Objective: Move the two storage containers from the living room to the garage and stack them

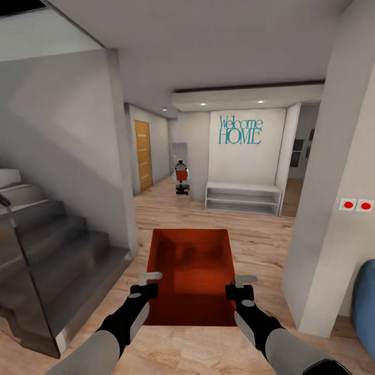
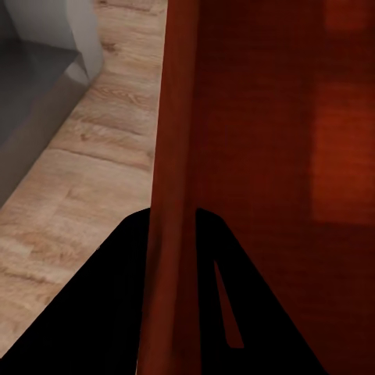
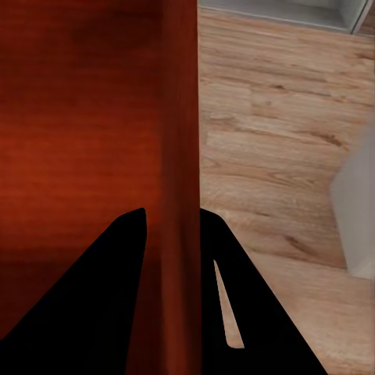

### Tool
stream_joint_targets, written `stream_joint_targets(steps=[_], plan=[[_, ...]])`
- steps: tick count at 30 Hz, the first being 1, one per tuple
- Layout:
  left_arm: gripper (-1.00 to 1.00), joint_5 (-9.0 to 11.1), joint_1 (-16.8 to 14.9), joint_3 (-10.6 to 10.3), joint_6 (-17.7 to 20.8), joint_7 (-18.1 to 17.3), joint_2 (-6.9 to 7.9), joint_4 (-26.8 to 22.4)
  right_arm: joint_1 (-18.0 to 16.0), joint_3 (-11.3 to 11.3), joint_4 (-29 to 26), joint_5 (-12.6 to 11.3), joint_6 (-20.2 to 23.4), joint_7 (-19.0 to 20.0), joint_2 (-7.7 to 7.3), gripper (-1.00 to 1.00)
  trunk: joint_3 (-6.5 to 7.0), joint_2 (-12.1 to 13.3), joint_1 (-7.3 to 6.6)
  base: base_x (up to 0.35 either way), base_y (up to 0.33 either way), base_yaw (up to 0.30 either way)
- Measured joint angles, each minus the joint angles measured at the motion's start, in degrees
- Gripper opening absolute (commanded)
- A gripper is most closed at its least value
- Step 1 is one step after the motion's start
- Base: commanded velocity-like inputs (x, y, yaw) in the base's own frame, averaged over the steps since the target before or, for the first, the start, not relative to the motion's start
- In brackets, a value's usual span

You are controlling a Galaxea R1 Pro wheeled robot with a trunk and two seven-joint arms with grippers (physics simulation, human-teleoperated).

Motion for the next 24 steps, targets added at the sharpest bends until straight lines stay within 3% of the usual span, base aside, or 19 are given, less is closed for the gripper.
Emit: stream_joint_targets(steps=[2, 3, 24], plan=[[-1.0, 0.03, 0.0, -0.02, 0.0, 0.01, 0.0, 0.01, 0.0, 0.13, -0.01, -0.11, 0.02, -0.02, -0.02, -1.0, 0.0, 0.01, 0.0, 0.322, 0.0, 0.0], [-1.0, -0.51, 0.01, 0.49, -0.12, -0.09, -0.05, -0.02, -0.01, -6.36, 0.1, 6.23, 0.1, 0.99, 0.82, -1.0, 0.0, 0.0, 0.0, 0.322, 0.0, 0.0], [-1.0, 0.63, 0.01, -0.57, -0.05, -0.1, 0.25, -0.03, 0.01, -6.49, 0.08, 6.32, 0.23, 1.02, 0.87, -1.0, -0.01, 0.01, 0.0, 0.322, 0.0, 0.0]])
